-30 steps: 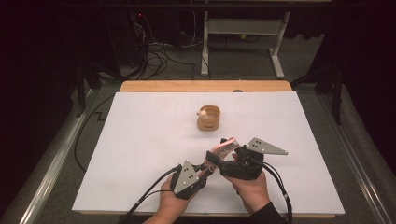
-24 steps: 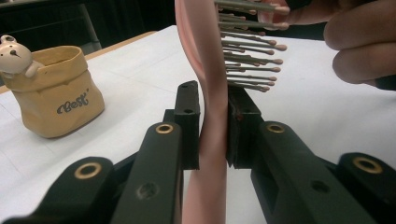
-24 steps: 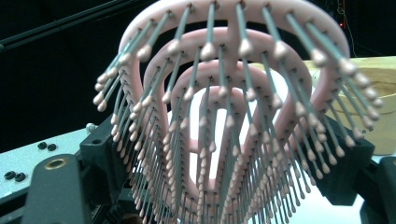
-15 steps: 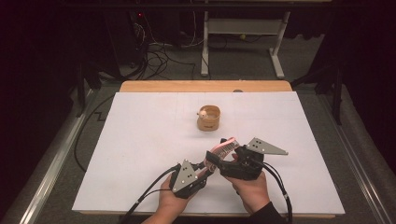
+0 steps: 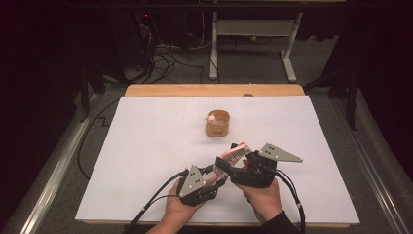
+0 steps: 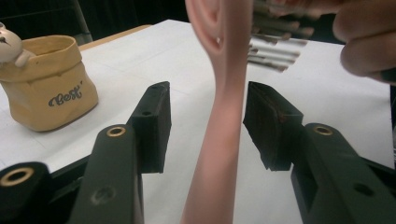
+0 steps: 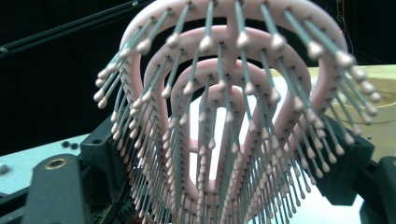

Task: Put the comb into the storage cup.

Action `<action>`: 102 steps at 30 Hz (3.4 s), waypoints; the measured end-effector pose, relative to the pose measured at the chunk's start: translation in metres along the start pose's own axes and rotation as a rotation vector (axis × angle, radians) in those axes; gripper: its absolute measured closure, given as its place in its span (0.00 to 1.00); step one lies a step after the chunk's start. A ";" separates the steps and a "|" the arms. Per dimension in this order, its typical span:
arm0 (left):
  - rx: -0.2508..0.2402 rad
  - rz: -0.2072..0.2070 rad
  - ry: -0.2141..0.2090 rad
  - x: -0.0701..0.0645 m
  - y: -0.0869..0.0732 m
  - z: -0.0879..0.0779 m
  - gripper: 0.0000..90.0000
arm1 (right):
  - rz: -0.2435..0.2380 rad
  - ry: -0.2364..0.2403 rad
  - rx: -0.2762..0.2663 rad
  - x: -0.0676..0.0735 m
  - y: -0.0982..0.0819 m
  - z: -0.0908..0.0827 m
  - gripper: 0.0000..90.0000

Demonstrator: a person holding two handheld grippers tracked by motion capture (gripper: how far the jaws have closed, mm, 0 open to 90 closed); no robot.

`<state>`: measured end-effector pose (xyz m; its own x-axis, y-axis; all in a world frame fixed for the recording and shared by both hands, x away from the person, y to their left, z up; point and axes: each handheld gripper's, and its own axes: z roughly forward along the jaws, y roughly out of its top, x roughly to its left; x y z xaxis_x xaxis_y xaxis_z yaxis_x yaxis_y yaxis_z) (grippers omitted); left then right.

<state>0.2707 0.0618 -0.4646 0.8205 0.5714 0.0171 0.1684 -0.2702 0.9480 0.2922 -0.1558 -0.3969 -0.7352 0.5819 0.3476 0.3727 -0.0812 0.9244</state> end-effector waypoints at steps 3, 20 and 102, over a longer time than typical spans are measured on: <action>0.008 -0.013 -0.010 0.003 0.000 0.000 0.50 | -0.003 -0.005 -0.008 0.000 0.002 -0.002 0.23; 0.043 -0.019 -0.074 0.020 0.004 -0.013 0.26 | -0.010 -0.035 -0.044 -0.005 0.009 -0.012 0.23; 0.004 -0.215 0.133 0.100 -0.033 -0.082 0.00 | -0.111 -0.276 -0.092 -0.047 0.030 -0.078 0.23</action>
<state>0.3024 0.1910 -0.4682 0.6862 0.7132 -0.1430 0.3338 -0.1340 0.9331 0.2939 -0.2487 -0.3737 -0.5828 0.7878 0.1992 0.2364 -0.0702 0.9691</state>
